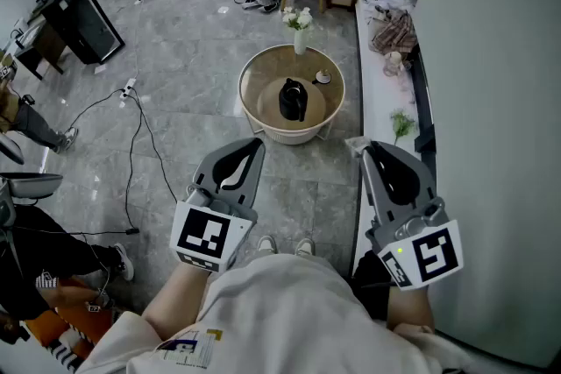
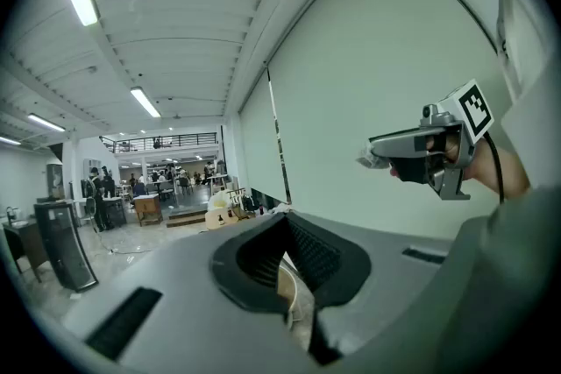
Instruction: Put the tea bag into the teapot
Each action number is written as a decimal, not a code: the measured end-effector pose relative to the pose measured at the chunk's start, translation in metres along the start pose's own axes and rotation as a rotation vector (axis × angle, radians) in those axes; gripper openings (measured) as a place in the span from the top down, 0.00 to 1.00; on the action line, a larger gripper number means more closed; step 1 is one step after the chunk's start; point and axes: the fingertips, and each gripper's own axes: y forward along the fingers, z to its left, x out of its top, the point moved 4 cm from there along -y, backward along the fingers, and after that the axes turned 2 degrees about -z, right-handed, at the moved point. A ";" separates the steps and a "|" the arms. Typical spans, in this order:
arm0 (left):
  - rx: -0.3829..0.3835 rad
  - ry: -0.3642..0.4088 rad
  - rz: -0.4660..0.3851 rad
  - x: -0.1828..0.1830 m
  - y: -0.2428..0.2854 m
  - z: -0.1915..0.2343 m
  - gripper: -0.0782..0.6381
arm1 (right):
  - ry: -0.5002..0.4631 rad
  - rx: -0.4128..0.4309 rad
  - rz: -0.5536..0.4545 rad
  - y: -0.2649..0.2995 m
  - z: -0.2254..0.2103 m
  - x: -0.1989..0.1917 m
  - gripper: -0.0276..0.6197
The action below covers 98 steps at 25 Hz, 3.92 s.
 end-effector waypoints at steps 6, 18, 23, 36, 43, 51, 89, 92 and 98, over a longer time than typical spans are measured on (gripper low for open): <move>-0.010 -0.003 0.000 -0.001 0.007 0.001 0.88 | -0.003 0.024 -0.001 0.008 -0.003 -0.003 0.91; 0.003 0.004 0.018 -0.006 0.027 -0.015 0.88 | 0.030 0.039 -0.003 0.001 -0.028 -0.018 0.91; 0.021 0.011 0.025 -0.007 0.040 -0.023 0.88 | 0.037 0.053 0.000 -0.002 -0.045 -0.027 0.91; 0.040 0.012 0.060 -0.015 0.062 -0.049 0.88 | 0.102 0.079 -0.014 -0.012 -0.074 -0.050 0.91; 0.060 -0.005 0.026 -0.024 0.069 -0.030 0.88 | 0.085 0.095 0.000 0.009 -0.073 -0.064 0.91; 0.045 0.030 0.020 -0.039 0.100 0.003 0.88 | 0.083 0.072 0.019 0.050 -0.083 -0.078 0.91; -0.132 -0.003 0.038 -0.065 0.302 0.301 0.88 | 0.087 -0.023 0.128 0.402 -0.141 -0.100 0.91; -0.145 -0.001 0.030 -0.065 0.311 0.318 0.88 | 0.087 -0.029 0.134 0.420 -0.142 -0.100 0.91; -0.143 -0.021 0.042 -0.074 0.328 0.335 0.88 | 0.087 -0.028 0.147 0.441 -0.151 -0.106 0.91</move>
